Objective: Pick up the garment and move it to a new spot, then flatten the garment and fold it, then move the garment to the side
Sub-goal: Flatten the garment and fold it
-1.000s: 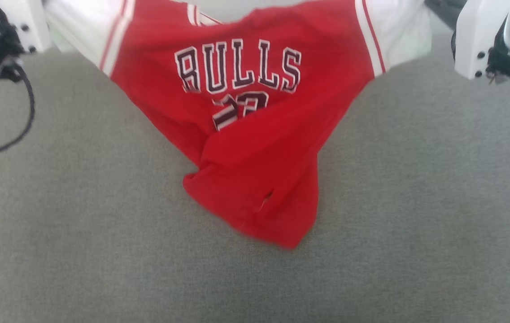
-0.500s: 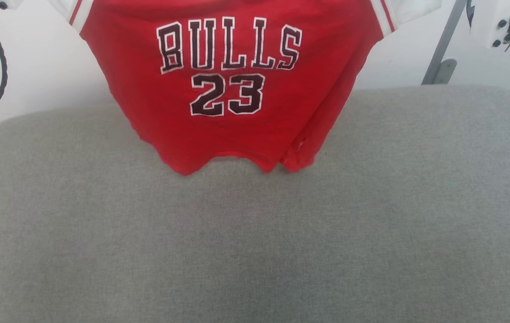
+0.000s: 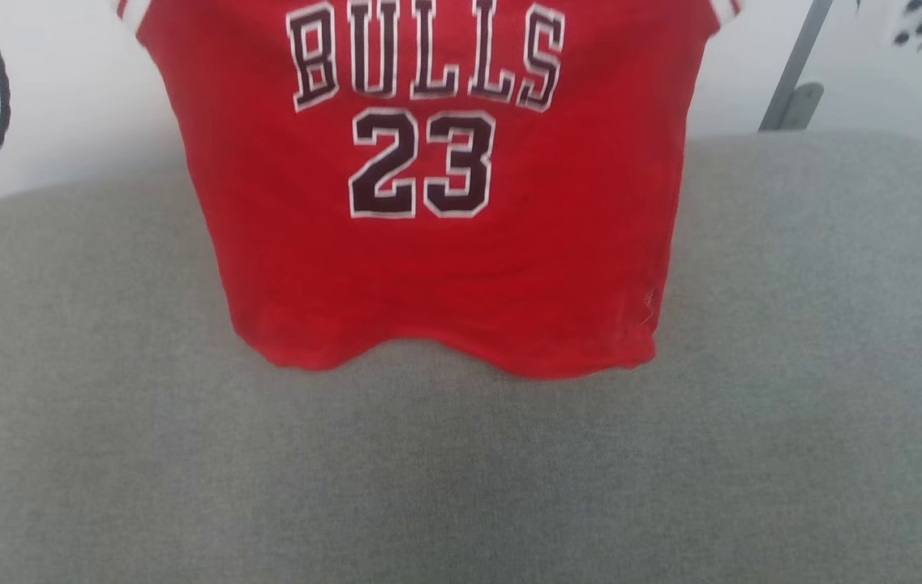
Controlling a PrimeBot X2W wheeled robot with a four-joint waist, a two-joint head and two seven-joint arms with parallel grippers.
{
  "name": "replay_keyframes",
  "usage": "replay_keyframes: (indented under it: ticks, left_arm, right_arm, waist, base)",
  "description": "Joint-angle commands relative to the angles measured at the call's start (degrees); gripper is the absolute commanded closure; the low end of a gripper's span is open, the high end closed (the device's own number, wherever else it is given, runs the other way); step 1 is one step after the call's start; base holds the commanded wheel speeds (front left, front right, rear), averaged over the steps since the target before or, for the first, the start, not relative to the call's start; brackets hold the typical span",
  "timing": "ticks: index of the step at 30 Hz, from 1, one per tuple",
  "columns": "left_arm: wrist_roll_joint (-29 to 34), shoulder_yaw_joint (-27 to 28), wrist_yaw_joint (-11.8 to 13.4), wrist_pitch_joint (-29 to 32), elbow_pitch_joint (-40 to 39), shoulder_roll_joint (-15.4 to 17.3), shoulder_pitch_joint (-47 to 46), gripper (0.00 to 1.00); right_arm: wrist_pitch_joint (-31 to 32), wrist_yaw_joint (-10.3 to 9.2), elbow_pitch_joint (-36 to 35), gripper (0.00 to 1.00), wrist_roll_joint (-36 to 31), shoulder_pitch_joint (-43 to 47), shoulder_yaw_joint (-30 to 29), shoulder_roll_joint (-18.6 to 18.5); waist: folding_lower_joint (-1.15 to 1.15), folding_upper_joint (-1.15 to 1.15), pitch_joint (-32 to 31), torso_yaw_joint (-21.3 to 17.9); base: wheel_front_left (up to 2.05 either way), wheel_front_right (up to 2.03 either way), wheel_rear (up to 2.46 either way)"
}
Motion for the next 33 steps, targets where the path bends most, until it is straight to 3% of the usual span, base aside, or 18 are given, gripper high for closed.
replay_keyframes:
  ticks: [1,9,16,22,27,33]
  left_arm:
    - [0.3,0.0,-0.1,-1.1,0.5,-0.3,-1.6,1.0]
    - [4.0,-0.3,-1.8,-13.9,6.5,-2.3,-12.0,1.0]
    - [8.4,-1.2,-3.3,-28.8,11.5,-4.0,-24.6,1.0]
    - [10.7,-2.0,-4.4,-42.1,17.1,-5.7,-28.8,1.0]
    - [8.5,-2.3,-5.9,-44.6,23.8,-7.1,-24.4,1.0]
    - [6.2,-5.7,-6.9,-41.9,28.4,-8.9,-16.1,1.0]
  right_arm:
    - [-1.9,-0.04,1.3,1.0,-1.3,-1.5,0.0,0.6]
    - [-16.0,-0.06,11.6,1.0,-11.4,-12.1,-0.1,4.3]
    - [-30.8,-0.05,21.8,1.0,-23.8,-23.7,-5.4,6.7]
    - [-34.8,-0.05,27.2,1.0,-33.3,-27.6,-9.4,8.6]
    - [-35.2,-0.06,30.8,1.0,-34.1,-22.3,-8.8,11.5]
    - [-33.6,-0.05,31.8,1.0,-27.2,-13.3,-4.8,13.7]
  waist:
    - [0.0,0.0,2.2,0.0]
    - [0.0,0.0,12.5,0.1]
    - [0.0,0.0,23.1,0.8]
    - [0.0,0.0,29.5,2.2]
    - [0.0,0.0,29.3,3.0]
    - [0.0,0.0,25.1,4.2]
  base:
    - [0.0,0.0,0.0]
    - [0.0,0.0,0.0]
    - [0.0,0.0,0.0]
    - [0.0,0.0,0.0]
    - [0.0,0.0,0.0]
    - [0.0,0.0,0.0]
